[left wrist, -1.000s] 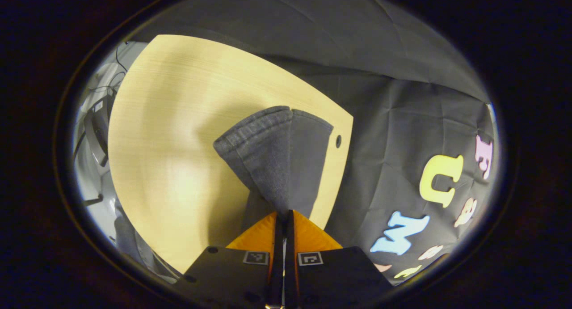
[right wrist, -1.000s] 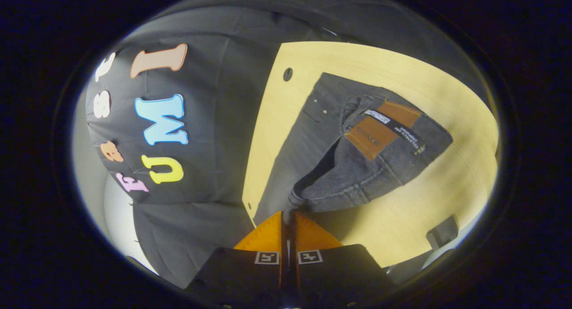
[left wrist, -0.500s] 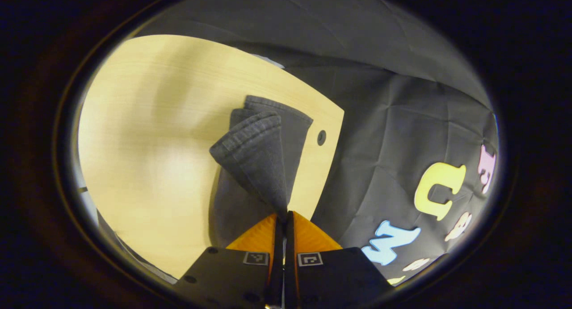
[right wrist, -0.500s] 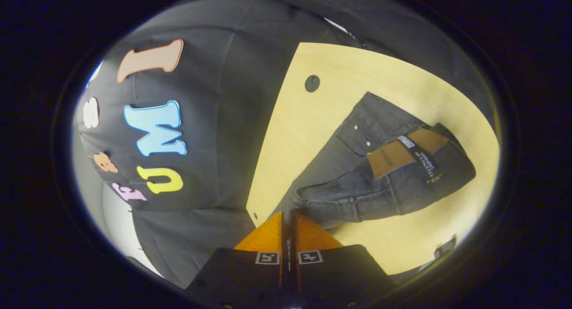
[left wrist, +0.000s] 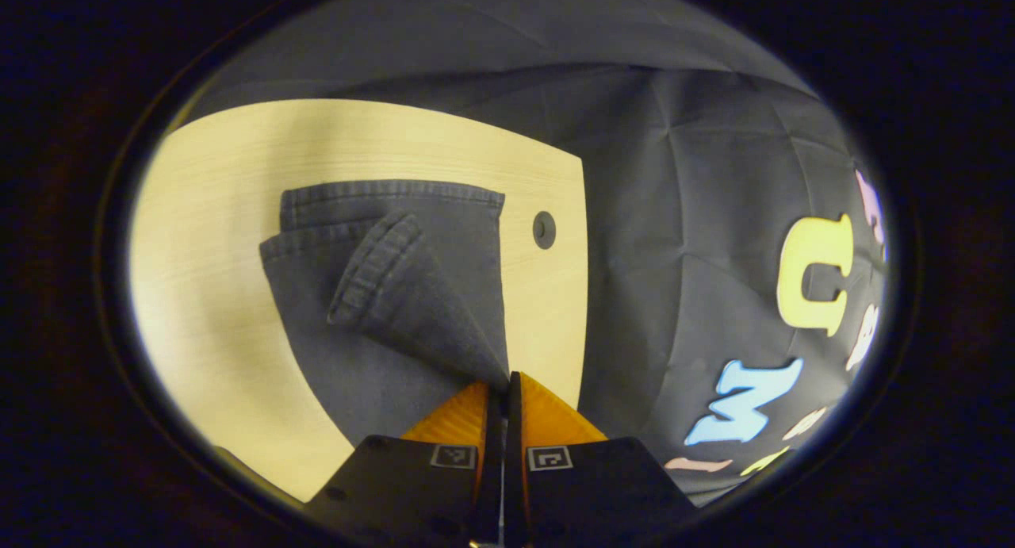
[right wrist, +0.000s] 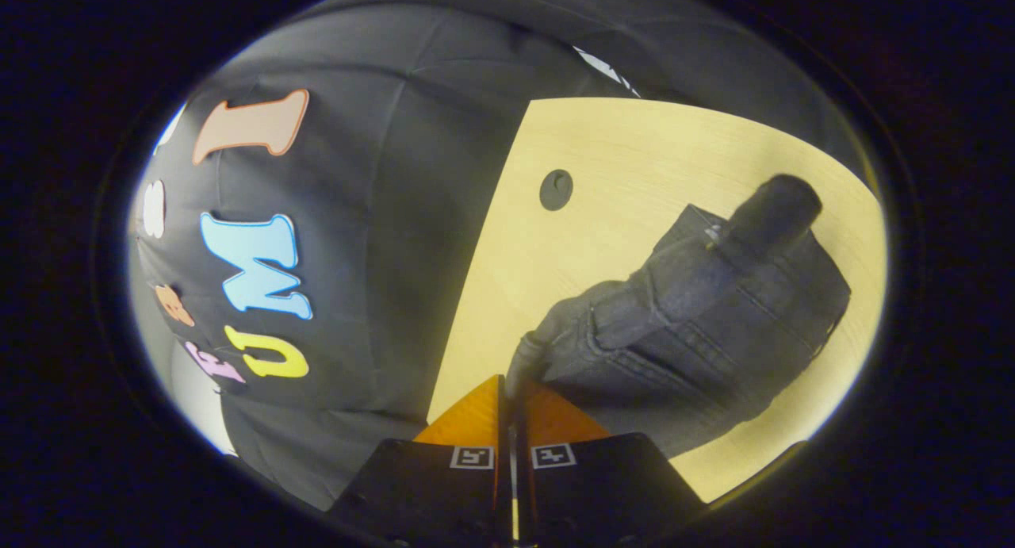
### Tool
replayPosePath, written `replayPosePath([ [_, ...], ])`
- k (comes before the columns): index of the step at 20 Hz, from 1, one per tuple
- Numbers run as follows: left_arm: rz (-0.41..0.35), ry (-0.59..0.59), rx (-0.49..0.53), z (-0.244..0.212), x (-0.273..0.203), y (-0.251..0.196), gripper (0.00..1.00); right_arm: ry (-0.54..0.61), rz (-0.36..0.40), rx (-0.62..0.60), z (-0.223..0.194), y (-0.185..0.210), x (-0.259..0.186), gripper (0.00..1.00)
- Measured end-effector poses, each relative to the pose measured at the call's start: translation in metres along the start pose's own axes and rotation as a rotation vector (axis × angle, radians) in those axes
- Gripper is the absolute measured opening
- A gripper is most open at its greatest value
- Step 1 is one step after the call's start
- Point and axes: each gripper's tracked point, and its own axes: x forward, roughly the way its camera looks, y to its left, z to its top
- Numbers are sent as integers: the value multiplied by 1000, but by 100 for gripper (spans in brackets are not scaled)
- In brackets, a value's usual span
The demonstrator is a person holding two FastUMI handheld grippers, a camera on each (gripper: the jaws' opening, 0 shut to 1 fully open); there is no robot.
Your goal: Grasp the waist and the cuffs of the jeans and fold them to make the two legs overlap; first hold the waist and fold one-third of the jeans toward the cuffs, then hold the cuffs and fold the remaining one-third in the same direction to finish folding.
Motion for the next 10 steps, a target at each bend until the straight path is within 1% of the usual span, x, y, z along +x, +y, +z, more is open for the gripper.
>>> replayPosePath([
  [2,28,7,40,-3,15,3,4,-22,-31,-12,3,-11,14,3],
  [3,35,8,51,-5,22,4,10,-32,-43,-18,1,-14,19,3],
  [5,48,-11,74,-8,33,7,10,-59,-64,-41,3,-19,26,6],
  [6,45,-12,92,-12,34,7,5,-74,-74,-58,3,-21,25,10],
  [7,53,-18,124,-15,37,9,10,-93,-85,-84,3,-21,24,13],
  [8,69,-30,167,-15,29,12,15,-110,-93,-117,5,-23,20,24],
  [9,81,-50,213,-14,25,14,28,-121,-106,-150,5,-25,11,31],
  [10,96,-67,255,-13,18,13,27,-136,-120,-184,7,-28,6,36],
])
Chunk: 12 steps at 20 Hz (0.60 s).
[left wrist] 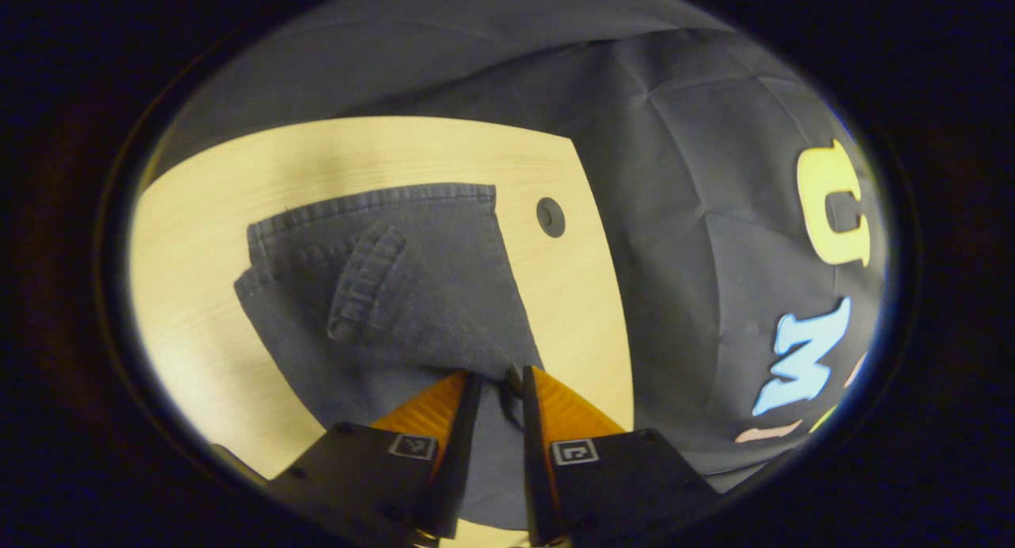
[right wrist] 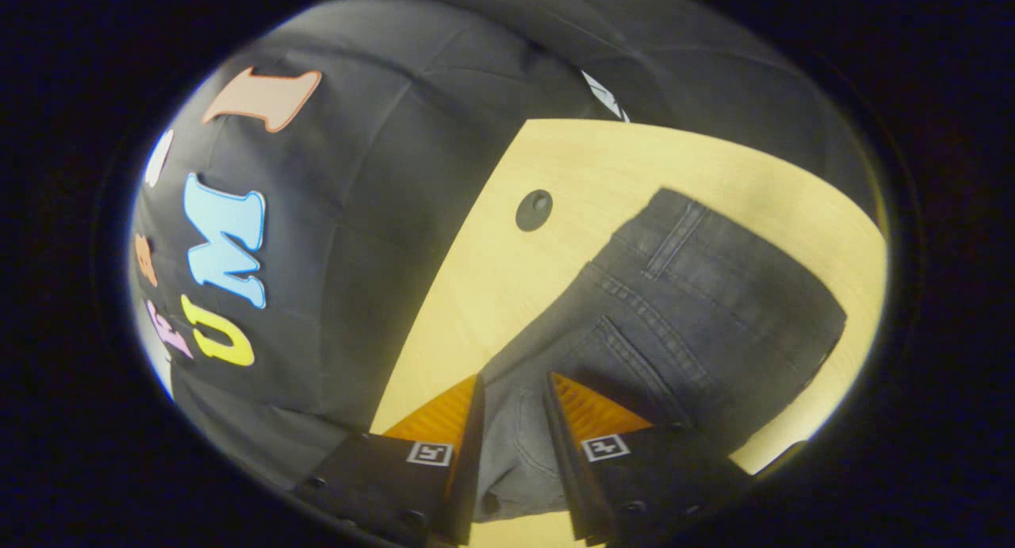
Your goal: Grasp the waist and the cuffs of the jeans and fold them to make the two legs overlap; first hold the waist and fold one-third of the jeans toward the cuffs, then hold the cuffs and fold the remaining one-third in the same direction to finish folding.
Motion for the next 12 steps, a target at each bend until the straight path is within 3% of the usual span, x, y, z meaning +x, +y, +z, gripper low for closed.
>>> replayPosePath([
  [1,8,-16,37,-1,-6,0,34,-20,-20,-34,1,-5,-11,46],
  [2,21,-40,73,-1,-15,1,67,-50,-37,-63,7,-9,-23,64],
  [3,28,-68,107,0,-22,0,71,-81,-43,-81,10,-10,-32,76],
  [4,29,-92,136,0,-31,-3,75,-109,-50,-90,14,-12,-42,71],
  [5,28,-110,161,-1,-41,-6,87,-133,-58,-98,14,-15,-53,72],
  [6,26,-134,188,-4,-52,-8,93,-160,-78,-106,16,-20,-64,71],
  [7,31,-164,226,-5,-62,-10,98,-191,-105,-111,19,-29,-73,82],
  [8,39,-198,272,-7,-74,-9,98,-219,-131,-106,20,-38,-82,86],
  [9,36,-233,320,-9,-86,-12,80,-244,-153,-93,19,-48,-92,86],
  [10,32,-257,362,-13,-100,-16,93,-261,-175,-73,18,-57,-99,87],
  [12,21,-283,426,-25,-123,-23,98,-259,-205,-16,6,-76,-103,88],
])
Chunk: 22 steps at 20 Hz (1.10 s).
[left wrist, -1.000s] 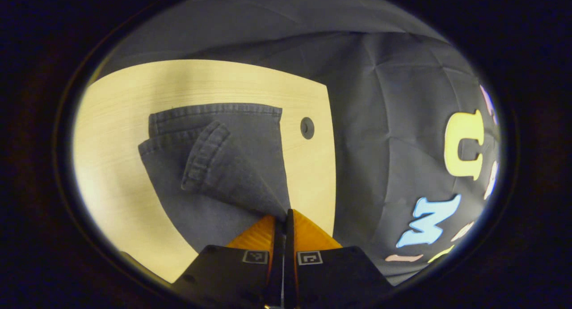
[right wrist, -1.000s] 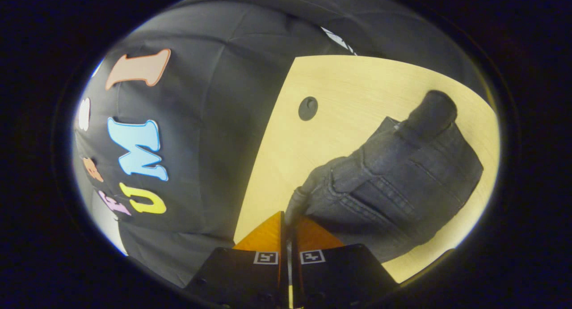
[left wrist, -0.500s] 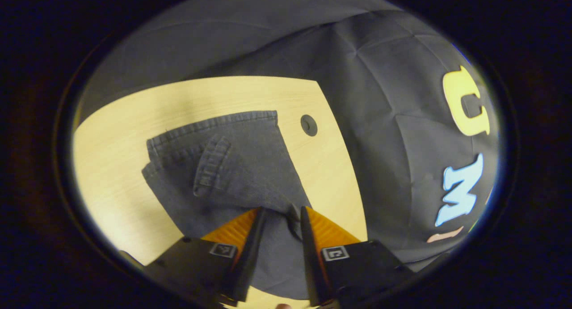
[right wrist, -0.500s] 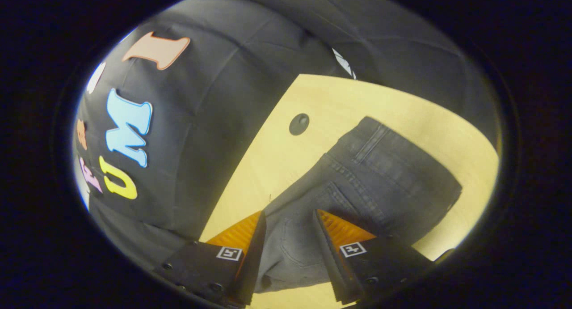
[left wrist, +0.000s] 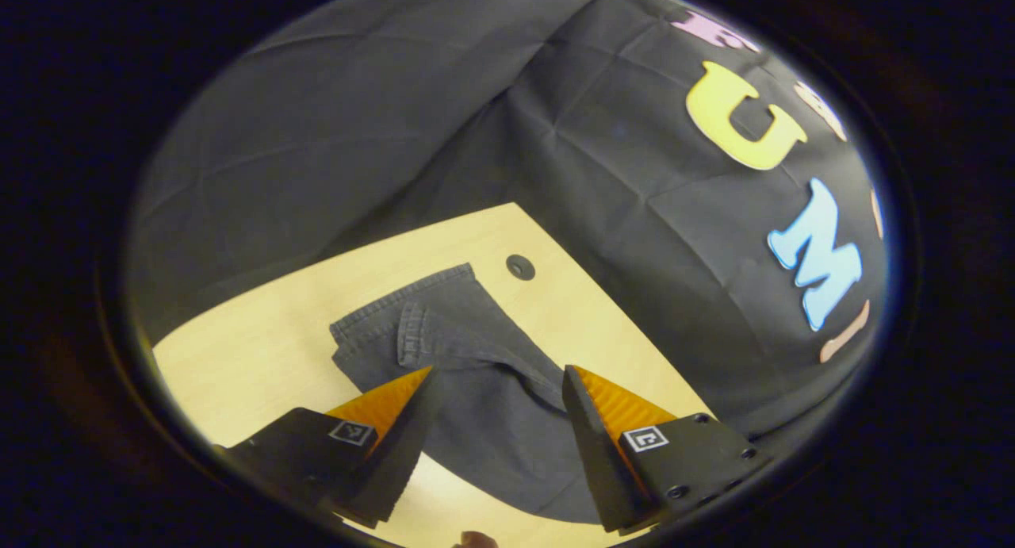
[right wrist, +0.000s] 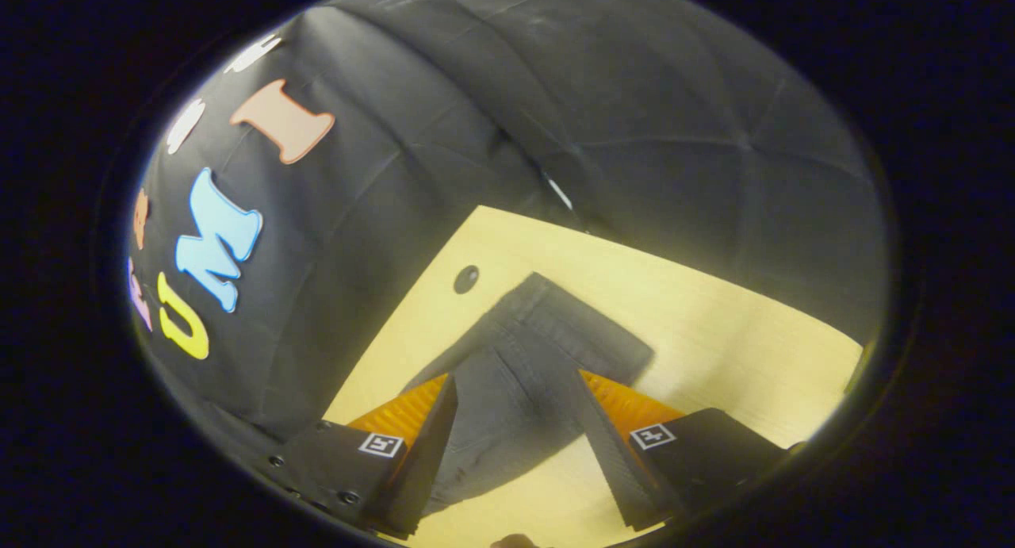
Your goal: Grasp the waist and the cuffs of the jeans and fold them to make the two legs overlap; first hold the waist and fold one-third of the jeans toward the cuffs, then hold the cuffs and fold the remaining one-third in the same direction to finish folding.
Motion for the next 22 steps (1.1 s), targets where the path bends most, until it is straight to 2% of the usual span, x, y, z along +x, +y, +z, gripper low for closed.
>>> replayPosePath([
  [5,-31,-62,72,-6,-52,-16,98,35,-40,137,-24,-29,16,91],
  [10,-48,-127,140,-16,-98,-25,98,86,-36,265,-34,-36,44,92],
  [14,-63,-165,203,-23,-122,-40,98,58,-64,328,-31,-32,60,86],
  [15,-73,-163,209,-26,-123,-43,98,61,-80,324,-35,-33,65,82],
  [16,-78,-163,209,-30,-125,-44,98,52,-87,321,-33,-34,63,60],
  [19,-105,-150,205,-40,-130,-50,98,55,-60,279,-34,-34,66,51],
  [20,-109,-148,201,-43,-129,-51,98,51,-43,264,-34,-35,63,40],
  [21,-113,-142,203,-46,-129,-52,98,46,-22,250,-35,-33,64,36],
  [22,-111,-137,202,-49,-127,-51,98,39,-7,236,-32,-34,64,28],
])
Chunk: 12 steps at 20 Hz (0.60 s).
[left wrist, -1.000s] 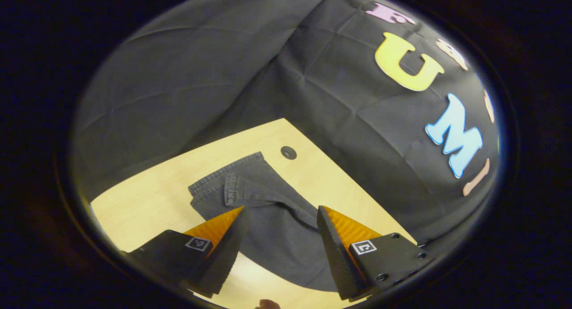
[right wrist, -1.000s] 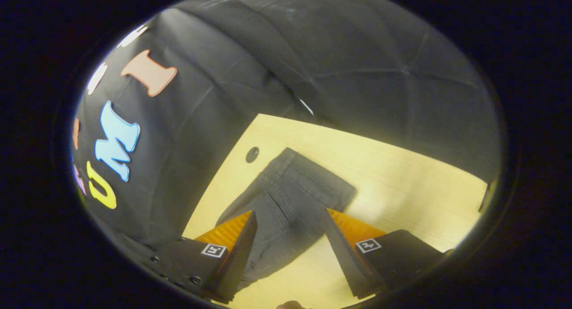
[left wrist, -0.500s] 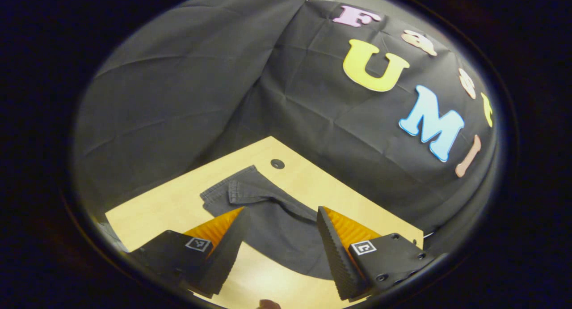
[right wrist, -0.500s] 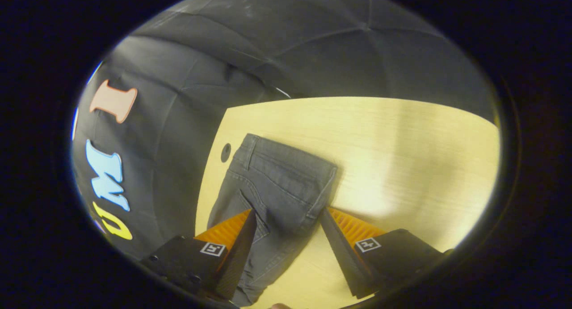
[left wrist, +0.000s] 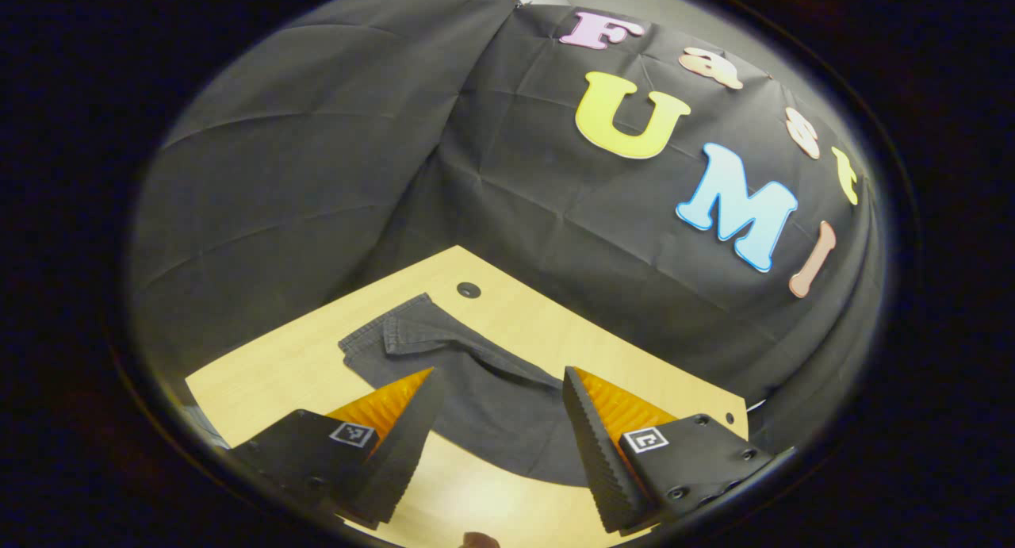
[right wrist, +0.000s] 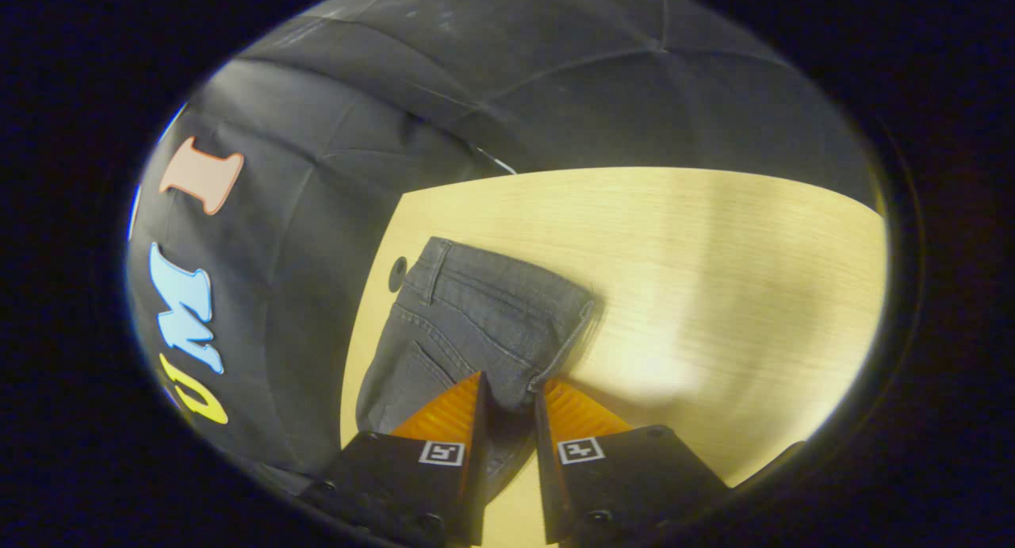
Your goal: Grasp the waist and the cuffs of the jeans and fold them to make the two legs overlap; first hold the waist and fold one-third of the jeans toward the cuffs, then hold the cuffs and fold the remaining one-third in the same direction to finish folding.
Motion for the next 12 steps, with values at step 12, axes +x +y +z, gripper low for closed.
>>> replayPosePath([
  [12,-58,33,8,-12,2,-7,98,-147,93,-81,-5,-41,-93,7],
])
